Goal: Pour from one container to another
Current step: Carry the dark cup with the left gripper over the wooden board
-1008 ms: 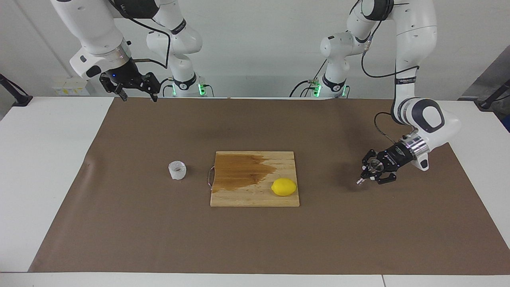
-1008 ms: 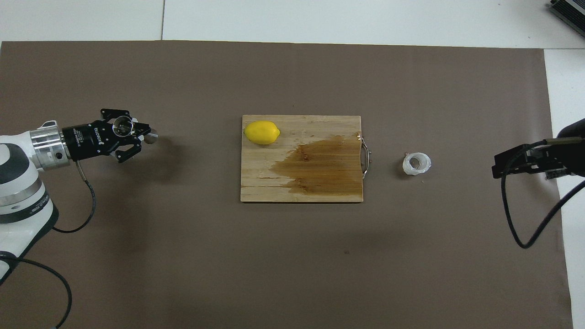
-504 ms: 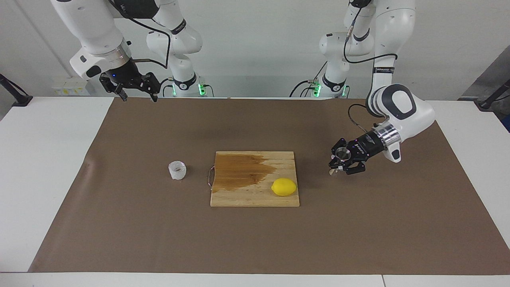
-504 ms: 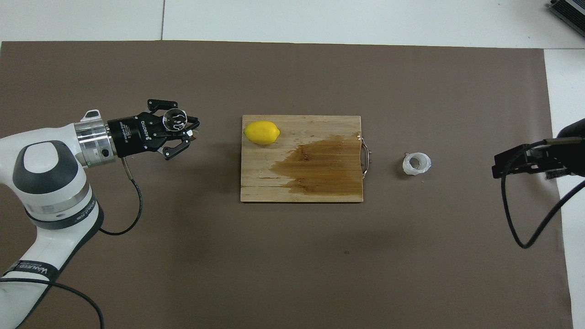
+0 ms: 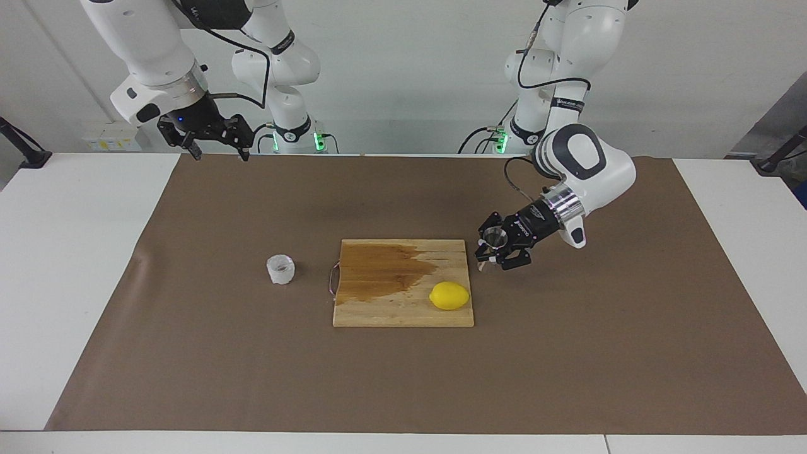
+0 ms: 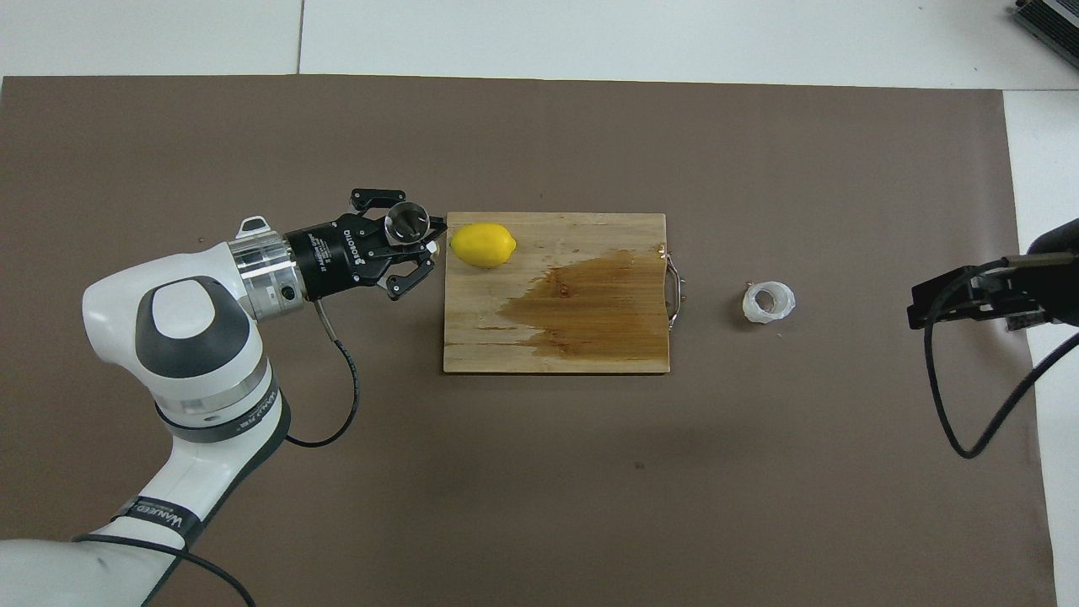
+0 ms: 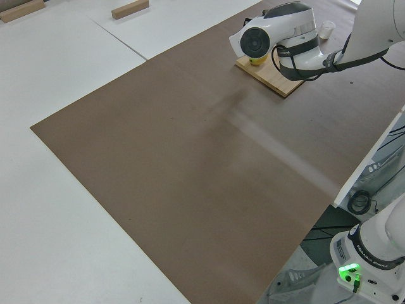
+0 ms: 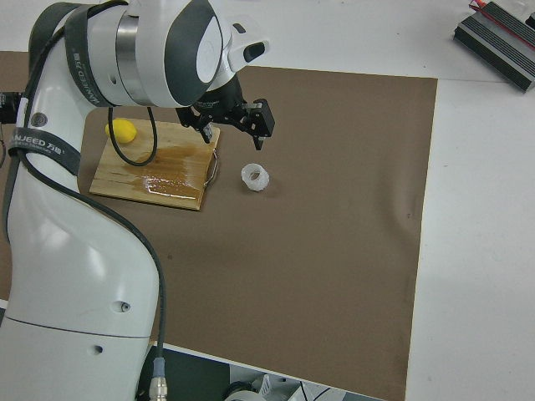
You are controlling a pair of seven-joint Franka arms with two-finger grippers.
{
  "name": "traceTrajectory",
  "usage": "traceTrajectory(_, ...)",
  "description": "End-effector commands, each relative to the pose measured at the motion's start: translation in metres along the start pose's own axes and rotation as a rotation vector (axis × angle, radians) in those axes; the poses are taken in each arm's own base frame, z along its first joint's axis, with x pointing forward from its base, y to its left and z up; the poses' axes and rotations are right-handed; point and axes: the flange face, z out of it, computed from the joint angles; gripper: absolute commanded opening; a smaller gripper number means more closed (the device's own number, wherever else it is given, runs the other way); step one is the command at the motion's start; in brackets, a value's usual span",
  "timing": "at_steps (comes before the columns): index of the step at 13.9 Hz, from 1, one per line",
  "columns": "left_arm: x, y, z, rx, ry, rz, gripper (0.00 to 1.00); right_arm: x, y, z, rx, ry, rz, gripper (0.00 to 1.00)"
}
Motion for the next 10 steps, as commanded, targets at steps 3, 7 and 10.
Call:
traceTrajectory(3,-0.013,-0.041,0.032,-0.072,-0.037,-0.109,0.0,-0.002,0.003,-0.002,0.023,0.006,-0.011,1.0)
traceTrajectory(7,-0.01,-0.064,0.062,-0.094,-0.072,-0.18,0.0,-0.001,0.003,-0.001,0.023,0.006,-0.011,1.0)
traceTrajectory(10,0.006,-0.074,0.096,-0.08,-0.077,-0.138,0.0,-0.002,0.003,-0.002,0.023,0.008,-0.011,1.0)
